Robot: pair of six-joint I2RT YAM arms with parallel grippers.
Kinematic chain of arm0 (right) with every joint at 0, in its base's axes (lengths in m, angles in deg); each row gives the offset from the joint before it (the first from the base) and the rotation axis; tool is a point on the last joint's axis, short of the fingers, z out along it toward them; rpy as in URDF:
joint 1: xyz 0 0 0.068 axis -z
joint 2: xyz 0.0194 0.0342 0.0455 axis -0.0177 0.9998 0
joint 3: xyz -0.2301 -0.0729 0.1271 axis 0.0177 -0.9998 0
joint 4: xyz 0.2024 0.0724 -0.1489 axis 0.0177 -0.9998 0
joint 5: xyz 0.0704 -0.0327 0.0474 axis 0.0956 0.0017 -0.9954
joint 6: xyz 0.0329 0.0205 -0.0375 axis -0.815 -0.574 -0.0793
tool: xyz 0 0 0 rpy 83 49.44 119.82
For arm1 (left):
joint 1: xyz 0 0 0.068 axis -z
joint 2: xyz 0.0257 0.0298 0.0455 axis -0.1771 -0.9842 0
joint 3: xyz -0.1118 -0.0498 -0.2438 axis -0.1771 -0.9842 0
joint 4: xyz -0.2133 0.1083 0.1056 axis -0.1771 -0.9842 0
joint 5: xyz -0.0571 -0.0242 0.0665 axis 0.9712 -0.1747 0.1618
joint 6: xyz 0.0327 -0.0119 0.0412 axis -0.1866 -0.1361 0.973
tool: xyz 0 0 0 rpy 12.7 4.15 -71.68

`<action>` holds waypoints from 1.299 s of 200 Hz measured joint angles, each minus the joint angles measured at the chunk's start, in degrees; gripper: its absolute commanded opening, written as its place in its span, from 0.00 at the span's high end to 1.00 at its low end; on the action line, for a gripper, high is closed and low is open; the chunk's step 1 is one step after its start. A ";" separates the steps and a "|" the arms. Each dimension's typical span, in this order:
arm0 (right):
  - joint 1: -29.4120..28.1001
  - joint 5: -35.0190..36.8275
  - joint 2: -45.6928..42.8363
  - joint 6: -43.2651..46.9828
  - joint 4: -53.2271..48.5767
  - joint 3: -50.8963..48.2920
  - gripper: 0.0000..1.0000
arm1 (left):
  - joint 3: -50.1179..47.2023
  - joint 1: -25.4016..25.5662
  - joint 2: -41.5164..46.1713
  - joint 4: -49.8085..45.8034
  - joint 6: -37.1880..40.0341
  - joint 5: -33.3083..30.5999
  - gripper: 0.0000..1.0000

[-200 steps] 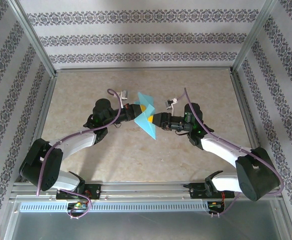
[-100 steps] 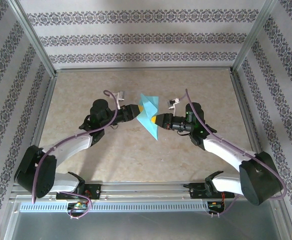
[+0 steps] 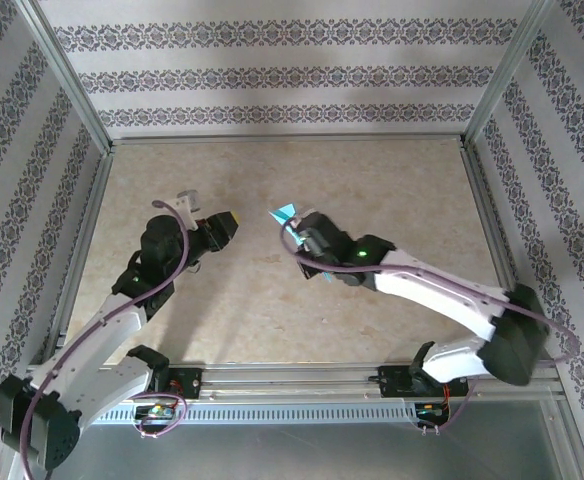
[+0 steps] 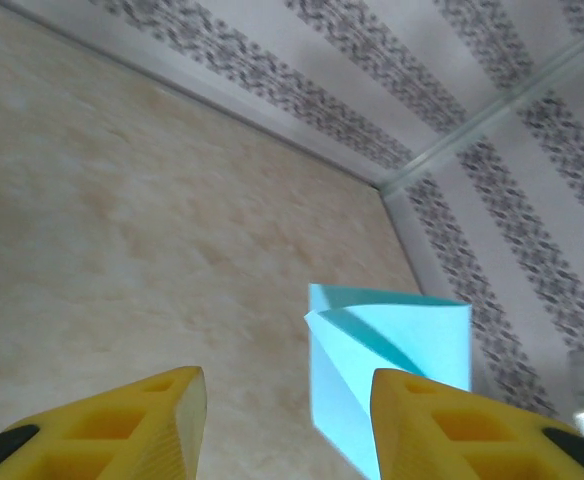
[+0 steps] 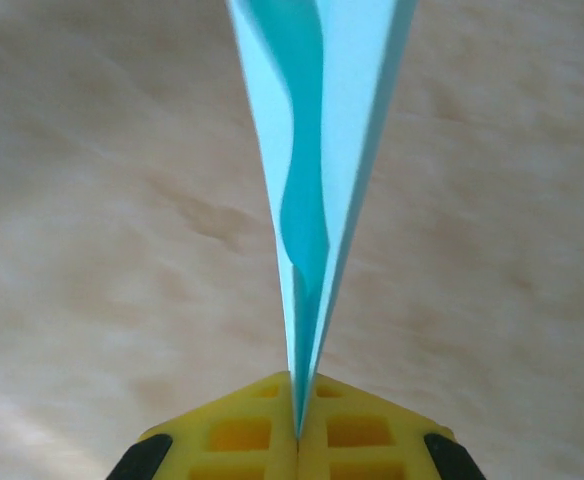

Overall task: Fold a paper plane with a square sheet of paper (fold left side to right side)
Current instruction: Turn over the paper at the center of the table.

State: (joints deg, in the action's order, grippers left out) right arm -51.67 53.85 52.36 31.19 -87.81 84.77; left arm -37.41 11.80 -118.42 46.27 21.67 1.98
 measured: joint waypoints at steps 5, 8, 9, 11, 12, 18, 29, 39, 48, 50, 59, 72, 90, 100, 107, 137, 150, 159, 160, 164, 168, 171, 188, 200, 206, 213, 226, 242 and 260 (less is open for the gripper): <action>-0.85 3.54 2.43 0.87 -1.77 1.01 0.97 | 0.00 0.00 0.81 -0.92 0.24 -1.16 0.52; -1.31 5.42 3.63 1.44 -2.75 1.55 0.97 | -0.04 0.00 1.29 -1.44 0.39 -1.88 0.52; -1.53 6.38 4.33 1.75 -3.19 1.77 0.97 | -0.04 0.00 1.40 -1.55 0.42 -2.03 0.52; -1.88 7.78 5.49 2.08 -3.82 2.12 0.97 | -0.07 0.00 1.73 -1.95 0.50 -2.54 0.52; -2.01 8.24 5.84 2.19 -4.04 2.25 0.97 | -0.09 0.00 1.84 -2.05 0.55 -2.69 0.52; -2.82 11.85 8.61 3.19 -5.75 3.15 0.97 | -0.17 0.00 2.56 -2.89 0.70 -3.78 0.52; -4.24 18.03 13.84 4.98 -8.52 4.61 0.97 | -0.39 0.00 3.63 -4.26 1.01 -5.57 0.52; -5.27 22.40 18.36 6.49 -10.32 5.77 0.97 | -0.50 0.00 4.22 -5.44 1.20 -6.78 0.52; -5.99 25.46 22.16 7.80 -11.56 6.75 0.97 | -0.52 0.00 4.50 -6.29 1.33 -7.63 0.52; -6.08 25.90 22.75 7.91 -11.76 6.86 0.97 | -0.52 0.00 4.55 -6.43 1.42 -7.69 0.52; -6.51 27.98 26.05 9.01 -12.66 7.72 0.97 | -0.59 0.00 4.59 -6.88 1.53 -8.24 0.52; -6.95 29.77 29.75 10.16 -13.70 8.74 0.96 | -0.72 -0.02 4.57 -7.50 1.77 -8.79 0.51; -7.56 30.25 32.72 11.19 -14.60 9.86 0.86 | -0.83 -0.02 4.52 -7.98 1.90 -8.90 0.51; -7.76 29.57 33.53 11.65 -15.10 10.45 0.78 | -0.87 -0.02 4.37 -8.02 1.90 -8.90 0.51; -7.85 28.63 33.86 12.09 -15.52 10.88 0.73 | -0.87 -0.02 4.17 -8.00 1.92 -8.87 0.51; -7.96 21.77 33.99 11.91 -16.72 12.28 0.53 | -0.87 -0.04 2.67 -8.00 1.92 -8.55 0.51; -7.89 17.66 33.70 11.34 -16.74 12.31 0.48 | -0.87 -0.07 1.64 -7.98 1.92 -7.82 0.50; -7.61 14.34 33.05 10.38 -16.81 12.28 0.45 | -0.87 -0.07 0.90 -7.98 1.92 -7.17 0.49; -7.54 14.08 32.98 10.38 -16.81 12.28 0.44 | -0.87 -0.07 0.83 -7.98 1.90 -7.10 0.49; -7.39 12.72 32.57 10.32 -16.76 12.26 0.43 | -0.87 -0.07 0.48 -7.98 1.90 -6.86 0.49; -7.15 11.26 32.04 9.97 -16.65 12.20 0.41 | -0.87 -0.07 0.11 -7.98 1.90 -6.56 0.49; -7.06 10.34 31.65 9.90 -16.63 12.15 0.39 | -0.87 -0.07 -0.09 -7.96 1.90 -6.25 0.48; -5.64 4.83 28.11 8.46 -16.09 11.23 0.34 | -0.87 -0.11 -1.66 -7.80 1.88 -4.70 0.47; -4.20 1.36 25.03 7.37 -15.39 10.29 0.30 | -0.87 -0.17 -2.99 -7.52 1.86 -3.54 0.46; -3.43 -0.13 23.43 6.99 -14.86 9.68 0.28 | -0.87 -0.20 -3.78 -7.34 1.81 -2.86 0.46; -2.45 -1.79 21.42 6.40 -14.10 8.81 0.28 | -0.87 -0.28 -4.61 -7.10 1.68 -2.16 0.46; -0.37 -4.83 17.49 5.44 -12.52 6.82 0.27 | -0.87 -0.33 -6.45 -6.12 1.20 -0.70 0.46; 2.49 -8.09 12.85 3.87 -10.38 4.11 0.25 | -0.87 -0.33 -9.46 -4.44 0.20 1.66 0.45; 6.34 -12.04 7.56 1.68 -7.21 0.63 0.22 | -0.87 -0.33 -13.16 -2.40 -1.42 4.31 0.45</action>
State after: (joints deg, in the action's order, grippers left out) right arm -45.33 41.81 59.92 32.88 -95.02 85.41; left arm -38.28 11.47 -131.57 43.87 20.25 6.29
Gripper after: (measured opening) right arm 0.758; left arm 0.546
